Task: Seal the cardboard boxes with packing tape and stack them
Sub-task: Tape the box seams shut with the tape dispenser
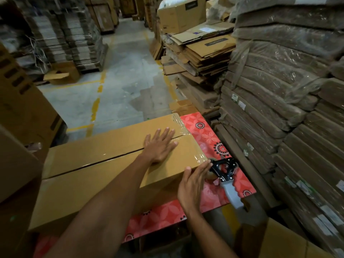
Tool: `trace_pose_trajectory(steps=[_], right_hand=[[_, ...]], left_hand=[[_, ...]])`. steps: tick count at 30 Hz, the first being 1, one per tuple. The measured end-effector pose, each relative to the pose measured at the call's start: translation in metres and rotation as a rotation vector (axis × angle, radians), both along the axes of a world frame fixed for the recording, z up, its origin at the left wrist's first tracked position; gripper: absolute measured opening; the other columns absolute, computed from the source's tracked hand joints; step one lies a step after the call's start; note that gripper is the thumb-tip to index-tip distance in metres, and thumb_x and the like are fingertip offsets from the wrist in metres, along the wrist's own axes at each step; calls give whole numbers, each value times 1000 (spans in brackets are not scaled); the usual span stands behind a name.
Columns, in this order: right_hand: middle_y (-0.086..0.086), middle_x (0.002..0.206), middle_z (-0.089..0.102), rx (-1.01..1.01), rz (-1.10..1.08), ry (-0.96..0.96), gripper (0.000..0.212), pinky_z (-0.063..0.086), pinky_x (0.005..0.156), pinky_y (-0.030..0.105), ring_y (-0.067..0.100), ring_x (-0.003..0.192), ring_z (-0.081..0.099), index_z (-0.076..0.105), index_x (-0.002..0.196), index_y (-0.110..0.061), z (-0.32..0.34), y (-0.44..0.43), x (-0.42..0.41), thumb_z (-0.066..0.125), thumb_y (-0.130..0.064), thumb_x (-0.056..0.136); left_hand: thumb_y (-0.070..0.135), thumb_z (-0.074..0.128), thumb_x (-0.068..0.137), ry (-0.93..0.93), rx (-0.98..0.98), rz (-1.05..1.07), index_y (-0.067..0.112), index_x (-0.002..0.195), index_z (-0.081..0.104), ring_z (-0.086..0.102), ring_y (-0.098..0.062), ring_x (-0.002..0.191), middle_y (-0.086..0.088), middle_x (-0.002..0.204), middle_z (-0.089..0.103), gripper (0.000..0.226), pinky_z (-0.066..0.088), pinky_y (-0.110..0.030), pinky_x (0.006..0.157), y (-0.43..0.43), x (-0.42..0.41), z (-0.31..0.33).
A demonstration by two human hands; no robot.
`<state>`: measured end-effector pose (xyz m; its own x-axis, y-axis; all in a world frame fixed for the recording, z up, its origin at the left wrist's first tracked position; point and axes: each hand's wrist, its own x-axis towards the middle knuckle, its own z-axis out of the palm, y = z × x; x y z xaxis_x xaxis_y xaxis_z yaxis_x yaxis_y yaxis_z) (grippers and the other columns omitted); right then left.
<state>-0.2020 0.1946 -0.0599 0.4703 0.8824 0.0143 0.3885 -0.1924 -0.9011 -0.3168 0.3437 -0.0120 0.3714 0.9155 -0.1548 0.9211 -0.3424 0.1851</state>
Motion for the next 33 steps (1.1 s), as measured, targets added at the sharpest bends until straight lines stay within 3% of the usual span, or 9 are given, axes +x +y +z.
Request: trace_pose_trajectory(steps=[6, 11, 14, 19, 22, 25, 28, 30, 33], right_hand=[[2, 163, -32, -77, -19, 89, 93, 12, 125, 44, 25, 155, -9, -31, 153, -21, 11, -7, -51, 26, -65, 95], [-4, 160, -38, -202, 68, 169, 91, 40, 99, 30, 29, 152, 22, -29, 154, -25, 10, -32, -119, 33, -61, 98], [-8, 157, -40, -185, 83, 190, 95, 39, 104, 32, 30, 150, 28, -34, 149, -33, 10, -42, -161, 33, -68, 93], [-4, 161, -33, -205, 63, 238, 124, 32, 115, 49, 32, 152, 23, -46, 139, -34, 11, -30, -200, 63, -63, 87], [2, 166, -24, -187, 73, 225, 130, 21, 119, 45, 33, 154, 10, -34, 151, -22, 15, 12, -178, 75, -47, 86], [14, 167, 17, -170, 25, 193, 116, 27, 120, 52, 35, 148, 29, 7, 160, -15, 31, 73, -127, 80, -49, 77], [15, 126, 58, -130, -40, 61, 66, 46, 93, 40, 36, 118, 56, 49, 124, -9, 45, 101, -101, 75, -47, 78], [13, 119, 62, -118, -50, 16, 56, 46, 85, 35, 34, 113, 60, 54, 121, -9, 51, 94, -111, 71, -45, 81], [11, 159, 32, -121, 142, -26, 83, 39, 111, 42, 31, 139, 43, 34, 152, -11, 45, 41, -144, 67, -50, 86]], left_hand=[[68, 12, 100, -55, 117, 72, 43, 160, 6, -2, -19, 156, 10, 169, -1, 65, 4, -48, 124, -9, -103, -11], [73, 16, 97, 29, 94, 252, 43, 159, 10, 2, -22, 157, 10, 170, 2, 69, 8, -51, 123, 2, -217, -8], [88, 10, 80, 32, 41, 343, 41, 159, 12, 6, -23, 156, 8, 170, 6, 92, 10, -54, 122, 16, -282, 0], [87, 27, 86, 35, -54, 474, 46, 158, 9, 8, -32, 155, 6, 169, 9, 85, 6, -61, 119, 20, -341, 15], [88, 23, 85, 104, -27, 446, 46, 159, 9, 21, -39, 149, -1, 167, 19, 86, 13, -64, 115, 15, -342, 21], [86, 25, 87, 135, -8, 438, 48, 158, 8, 23, -41, 146, -3, 165, 23, 83, 15, -61, 112, -3, -334, 27], [84, 33, 87, 47, -38, 397, 52, 157, 6, 23, -44, 145, -9, 162, 26, 81, 16, -57, 116, -21, -323, 18], [95, 29, 76, -58, -60, 441, 62, 152, 4, 27, -47, 145, -9, 161, 27, 86, 23, -62, 115, -26, -319, 6], [107, 19, 58, -115, -57, 475, 69, 146, 2, 32, -41, 146, -11, 160, 31, 97, 28, -63, 113, -26, -317, 1]])
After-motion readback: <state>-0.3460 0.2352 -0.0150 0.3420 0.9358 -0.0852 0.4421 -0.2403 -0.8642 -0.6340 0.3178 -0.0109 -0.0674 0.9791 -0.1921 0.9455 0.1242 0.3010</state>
